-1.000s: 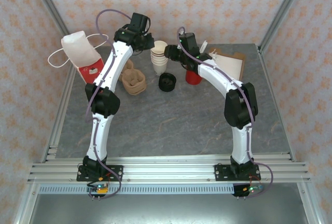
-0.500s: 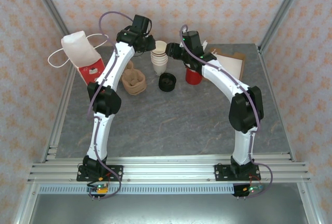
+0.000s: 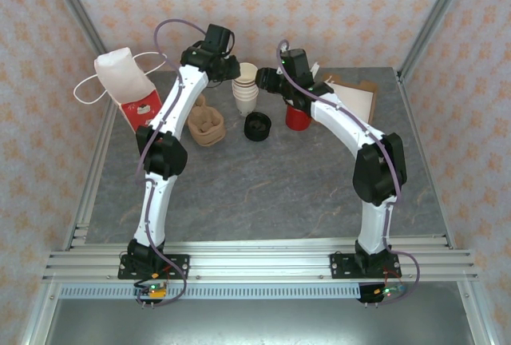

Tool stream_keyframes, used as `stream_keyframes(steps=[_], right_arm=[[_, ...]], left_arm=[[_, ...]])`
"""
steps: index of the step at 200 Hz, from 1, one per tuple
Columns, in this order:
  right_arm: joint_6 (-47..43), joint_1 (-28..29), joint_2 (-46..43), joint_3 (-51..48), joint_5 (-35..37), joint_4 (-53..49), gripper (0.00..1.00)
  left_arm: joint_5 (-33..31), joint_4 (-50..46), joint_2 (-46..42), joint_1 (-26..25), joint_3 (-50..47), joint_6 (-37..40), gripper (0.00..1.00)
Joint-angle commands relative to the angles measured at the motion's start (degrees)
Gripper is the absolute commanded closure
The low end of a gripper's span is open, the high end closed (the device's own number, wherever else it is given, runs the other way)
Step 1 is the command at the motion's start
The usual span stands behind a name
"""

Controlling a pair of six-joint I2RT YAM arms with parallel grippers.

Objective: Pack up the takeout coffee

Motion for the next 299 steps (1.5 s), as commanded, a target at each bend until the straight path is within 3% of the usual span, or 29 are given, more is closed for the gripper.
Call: stream_keyframes(steps=[1,299], right_arm=[[-1.13,-0.42,-3.03,-0.94,0.44,-0.09,0.5],[-0.98,-0.39,-1.96,-1.66,-0.69,-0.65,0.51]], left_arm=[[0.31,1.02,1.33,0.08,0.62,-0.72,0.76],[-6.43,-0.34,1.59,-1.24,2.93,6.29,0.85]])
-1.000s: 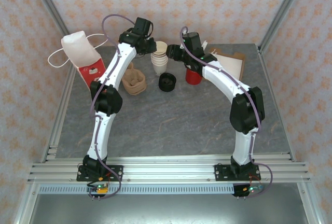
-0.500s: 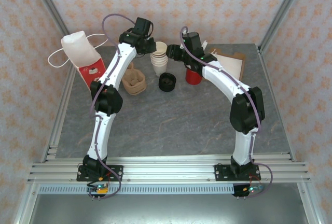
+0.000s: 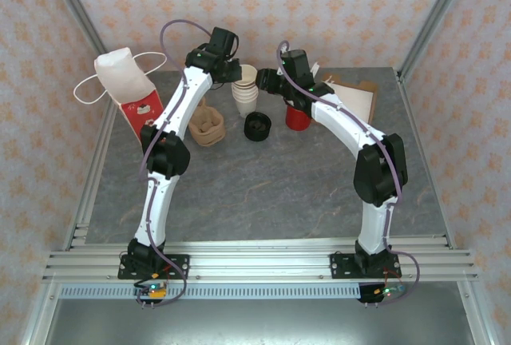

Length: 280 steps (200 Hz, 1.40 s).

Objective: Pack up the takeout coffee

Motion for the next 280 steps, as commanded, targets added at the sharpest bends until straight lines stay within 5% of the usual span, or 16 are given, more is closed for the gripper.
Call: stream_keyframes(steps=[1,155,232,280], right_arm=[[-0.59,-0.37,-1.5,-0.89,-0.41,-0.61,0.51],[-0.74,-0.42,-2.1,-2.03,-0.1,-0.88,0.51],[-0.85,-0.39,-3.14,-2.34,0.2,-1.27,0.51],[-0.91,-0.37,-6.23,-3.46,0.73,-1.93,0.46]], left_arm=[[-2.33,-0.3,0.04,-0.36,2.27,1.91,0.85],[-3.19,-0.39,-0.05,-1.15,2.96,4.48,0.85],[-3.54,0.26,-1.46,-1.16,3.44,3.02,1.0],[-1.95,2.84,-4.89,-1.02,3.43,-2.3,1.0]])
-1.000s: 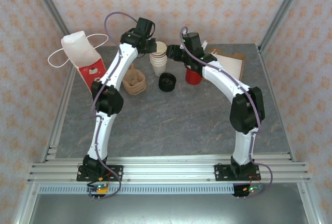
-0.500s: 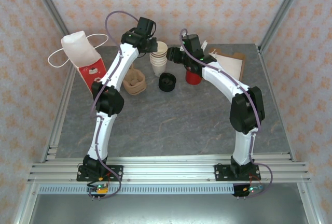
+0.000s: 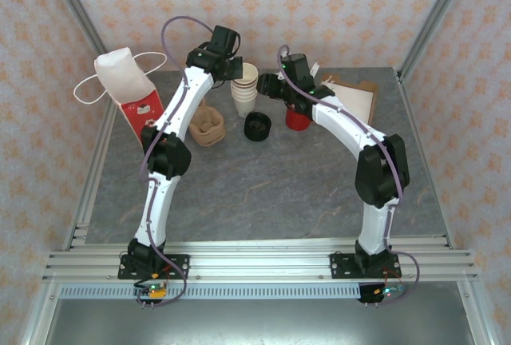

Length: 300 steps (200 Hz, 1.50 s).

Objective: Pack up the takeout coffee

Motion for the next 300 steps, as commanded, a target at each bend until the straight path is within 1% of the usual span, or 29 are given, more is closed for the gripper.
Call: stream_keyframes(steps=[1,29,52,85,99,107,117,140,162,173,183,197,209,232,247,270,300], right_arm=[[-0.82,-0.4,-4.77,-0.72,0.93,-0.62,0.46],[-1.19,-0.43,-8.57,-2.36,1.28,-0.73,0.39],[-2.41,-0.44,-12.72,-4.46,2.74,-1.43,0.3],[-6.13,-0.37,-20.23,-10.46,5.66,-4.51,0.23],[-7.65,-0.41,-24.53,-15.03,5.92,-5.7,0.21],[-8.06,-0.44,-27.08,-17.99,5.88,-6.01,0.21],[-8.01,-0.42,-29.93,-21.47,6.18,-6.31,0.2],[-7.27,-0.38,-33.71,-27.16,7.17,-7.85,0.2],[-6.8,-0.43,-33.53,-29.83,8.66,-7.49,0.2],[-6.81,-0.43,-32.24,-30.36,8.88,-6.8,0.2],[-6.61,-0.44,-30.8,-30.38,8.94,-6.21,0.2],[-6.94,-0.42,-29.08,-29.94,9.76,-5.85,0.2],[-7.56,-0.44,-28.3,-29.76,11.08,-5.91,0.2],[-8.71,-1.12,-28.63,-30.34,14.06,-6.55,0.2],[-8.92,-1.62,-29.25,-31.22,14.83,-6.7,0.2],[-8.97,-1.77,-29.81,-32.17,15.12,-7.27,0.19],[-9.07,-1.77,-30.14,-32.92,15.13,-7.44,0.19]], left_arm=[[0.07,2.88,-4.86,-0.21,1.84,-4.05,1.0],[-0.51,3.85,-7.23,-0.1,1.93,-5.74,1.0],[-1.39,3.87,-9.8,-0.15,2.04,-5.32,1.0],[0.9,0.36,-15.51,-0.58,1.4,-3.85,1.0],[2.43,-1.54,-19.91,-1.01,-2.82,-2.69,1.0],[2.96,-1.1,-23.74,-1.59,-8.72,-1.62,1.0],[3.38,1.53,-30.72,-2.52,-19.7,-0.7,1.0],[3.45,12.99,-47.95,-4.64,-47.52,-1.76,1.0],[2.97,22.62,-62.14,-6.2,-70.38,-5.76,1.0],[1.09,25.83,-66.66,-7.42,-78.73,-7.88,1.0],[-0.04,29.25,-69.3,-9.52,-85.07,-9.23,1.0],[-2.12,33.32,-70.34,-13.08,-91.82,-10.8,1.0],[-3.36,36.27,-69.51,-16.09,-95.45,-11.59,1.0],[-7.91,39.31,-65.35,-21.4,-97.64,-11.04,1.0],[-8.3,42.41,-62.07,-24.06,-98.78,-11.32,1.0],[-8.98,43.8,-57.89,-26.77,-99.17,-11.47,1.0],[-10.46,44.61,-56.1,-28.47,-100.64,-11.66,1.0]])
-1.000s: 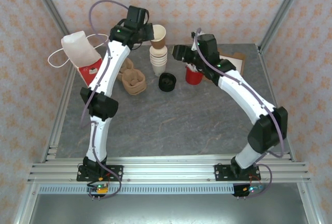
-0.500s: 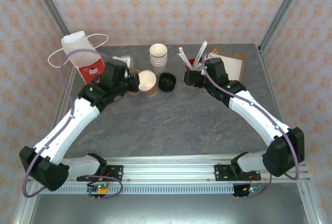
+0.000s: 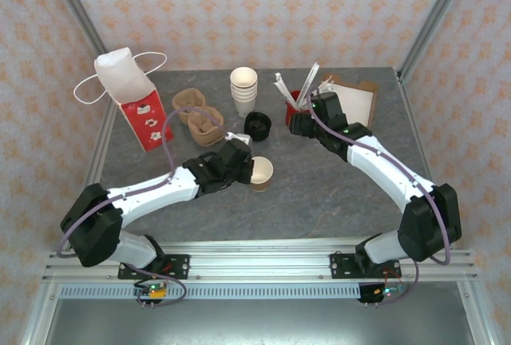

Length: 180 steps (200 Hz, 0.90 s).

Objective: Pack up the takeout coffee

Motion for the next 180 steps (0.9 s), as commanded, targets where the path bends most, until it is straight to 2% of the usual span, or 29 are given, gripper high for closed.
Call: stream_keyframes(steps=[1,31,48,70,90,110,143,180], right_arm=[[-0.85,-0.06,-2.21,-0.9,1.74,-0.67,0.2],[-0.4,-0.14,-1.73,-0.74,0.82,-0.47,0.19],[-0.05,-0.05,-1.73,-0.31,0.42,-0.53,0.19],[0.98,-0.07,-1.14,0.4,-2.55,0.15,0.21],[4.06,1.64,2.04,1.15,-7.81,3.44,0.24],[5.02,5.19,8.2,5.64,-7.26,3.02,0.3],[6.92,5.5,19.49,13.93,-4.6,1.81,0.41],[6.55,5.27,31.12,25.67,-3.11,-3.81,0.48]], left_arm=[[-4.21,3.29,0.64,-1.12,-1.43,-1.1,1.0],[-4.86,3.2,2.1,-2.11,-1.88,-0.74,0.95],[-5.2,1.91,1.84,-2.23,-1.27,-0.19,0.84],[-6.63,-0.28,-0.5,-2.2,0.03,0.48,0.61],[-8.5,-3.65,-3.43,-2.12,2.73,0.92,0.5],[-9.45,-6.38,-6.11,-0.93,5.32,0.82,0.39],[-4.19,-9.67,-7.08,5.55,7.96,-2.02,0.38],[-4.63,-10.61,-8.2,6.19,8.33,-1.97,0.38]])
